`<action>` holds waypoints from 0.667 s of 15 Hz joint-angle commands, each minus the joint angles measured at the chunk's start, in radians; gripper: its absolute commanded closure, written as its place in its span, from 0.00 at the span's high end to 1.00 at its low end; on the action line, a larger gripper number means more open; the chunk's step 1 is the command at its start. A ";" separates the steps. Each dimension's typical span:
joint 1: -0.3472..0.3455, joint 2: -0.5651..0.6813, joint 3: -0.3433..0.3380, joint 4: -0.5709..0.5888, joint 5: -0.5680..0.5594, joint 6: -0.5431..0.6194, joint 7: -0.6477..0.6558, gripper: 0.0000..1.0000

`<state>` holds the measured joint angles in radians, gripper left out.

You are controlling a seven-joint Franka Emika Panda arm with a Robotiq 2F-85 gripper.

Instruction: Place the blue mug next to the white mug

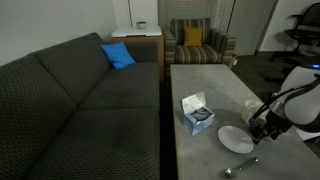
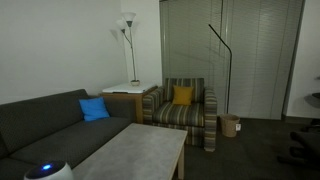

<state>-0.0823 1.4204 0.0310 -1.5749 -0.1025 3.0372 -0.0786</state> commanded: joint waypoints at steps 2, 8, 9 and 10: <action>0.051 -0.122 -0.048 -0.193 -0.008 0.062 0.001 1.00; 0.003 0.004 -0.001 0.006 0.011 -0.003 -0.008 1.00; 0.003 0.004 -0.001 0.006 0.011 -0.003 -0.008 1.00; 0.014 0.012 -0.008 0.018 0.018 -0.013 0.005 1.00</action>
<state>-0.0820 1.4204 0.0310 -1.5748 -0.1025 3.0372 -0.0782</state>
